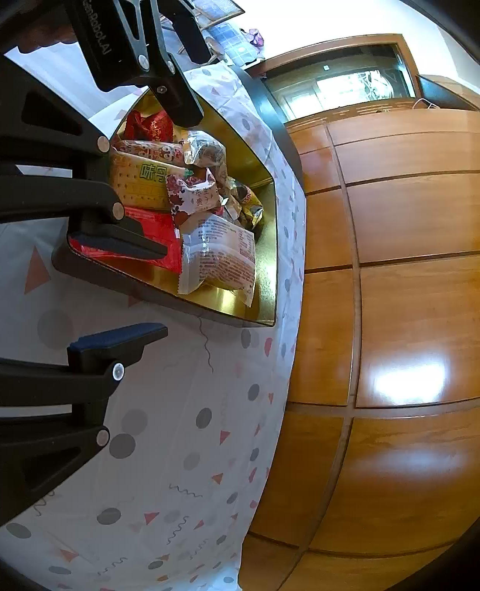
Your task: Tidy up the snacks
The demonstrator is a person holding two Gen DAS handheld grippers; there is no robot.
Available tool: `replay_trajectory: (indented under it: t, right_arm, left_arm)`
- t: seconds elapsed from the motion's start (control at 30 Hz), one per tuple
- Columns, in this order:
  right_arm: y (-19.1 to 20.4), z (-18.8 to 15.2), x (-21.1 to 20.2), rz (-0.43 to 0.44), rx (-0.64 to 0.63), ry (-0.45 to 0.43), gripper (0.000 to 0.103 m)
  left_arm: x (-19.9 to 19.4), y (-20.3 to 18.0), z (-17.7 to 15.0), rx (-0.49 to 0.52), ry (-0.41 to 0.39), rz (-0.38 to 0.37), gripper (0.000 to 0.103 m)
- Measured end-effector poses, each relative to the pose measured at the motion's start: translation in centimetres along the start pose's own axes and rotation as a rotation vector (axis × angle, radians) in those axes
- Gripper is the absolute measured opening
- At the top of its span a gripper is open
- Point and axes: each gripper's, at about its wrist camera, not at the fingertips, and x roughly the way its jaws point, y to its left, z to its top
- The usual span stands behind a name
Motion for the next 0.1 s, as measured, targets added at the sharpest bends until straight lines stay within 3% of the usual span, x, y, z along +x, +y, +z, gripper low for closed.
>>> replay_trajectory:
  t: [0.1]
  right_arm:
    - [-0.23,0.04,-0.20,0.001,0.006,-0.006,0.036]
  left_arm:
    - [0.02,0.05,0.02,-0.002,0.001,0.006,0.098]
